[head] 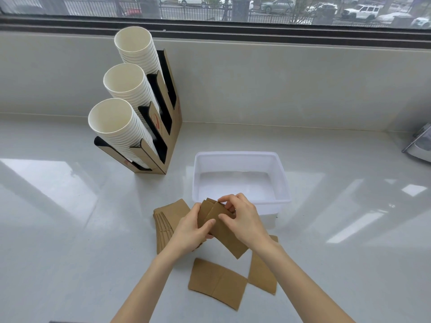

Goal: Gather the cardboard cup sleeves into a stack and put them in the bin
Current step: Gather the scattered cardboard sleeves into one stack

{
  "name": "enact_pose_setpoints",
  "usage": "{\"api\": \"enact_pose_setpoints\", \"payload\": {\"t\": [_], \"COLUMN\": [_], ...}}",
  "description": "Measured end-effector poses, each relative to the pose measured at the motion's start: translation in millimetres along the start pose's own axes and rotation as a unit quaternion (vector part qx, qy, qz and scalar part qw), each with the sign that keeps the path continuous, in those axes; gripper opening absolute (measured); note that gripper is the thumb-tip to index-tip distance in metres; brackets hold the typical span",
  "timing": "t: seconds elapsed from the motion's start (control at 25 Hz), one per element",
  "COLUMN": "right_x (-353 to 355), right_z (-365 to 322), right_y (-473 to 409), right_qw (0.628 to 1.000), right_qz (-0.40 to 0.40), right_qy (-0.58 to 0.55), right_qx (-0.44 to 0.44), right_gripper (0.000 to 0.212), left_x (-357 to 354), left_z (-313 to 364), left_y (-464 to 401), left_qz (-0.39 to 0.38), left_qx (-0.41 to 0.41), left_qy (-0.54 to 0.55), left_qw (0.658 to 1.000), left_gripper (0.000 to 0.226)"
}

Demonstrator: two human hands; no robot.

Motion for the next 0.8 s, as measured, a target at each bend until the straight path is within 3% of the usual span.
{"api": "enact_pose_setpoints", "payload": {"t": [0.2, 0.36, 0.44, 0.6, 0.8], "right_x": [2, 19, 22, 19, 14], "right_z": [7, 35, 53, 76, 76], "right_y": [5, 21, 33, 49, 49], "right_qw": [1.0, 0.99, 0.971, 0.915, 0.902], "right_qz": [0.016, 0.076, 0.07, 0.003, -0.008], "right_qy": [-0.011, 0.024, 0.106, 0.232, 0.227], "right_qx": [-0.013, -0.121, -0.201, -0.33, -0.367], "right_gripper": [0.023, 0.023, 0.033, 0.076, 0.083], "left_x": [2, 10, 12, 13, 15], "left_z": [-5, -11, -12, -10, -9], "left_y": [-1, -1, -1, -1, 1], "left_qz": [0.02, 0.039, 0.049, 0.061, 0.058], "left_qx": [0.017, 0.028, 0.025, 0.023, 0.022], "left_qy": [0.0, 0.006, 0.006, 0.019, 0.03], "left_qw": [1.0, 0.999, 0.998, 0.998, 0.998], "left_gripper": [0.014, 0.011, 0.01, 0.01, 0.01]}}
Point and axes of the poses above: each hand's wrist, its own y-axis away from the middle knuckle, its own x-axis out of the back of the hand, z = x × y, the point moved 2 cm from there along -y, towards the middle knuckle, and after that the axes turned 6 degrees about -y, right-handed, at the moved point
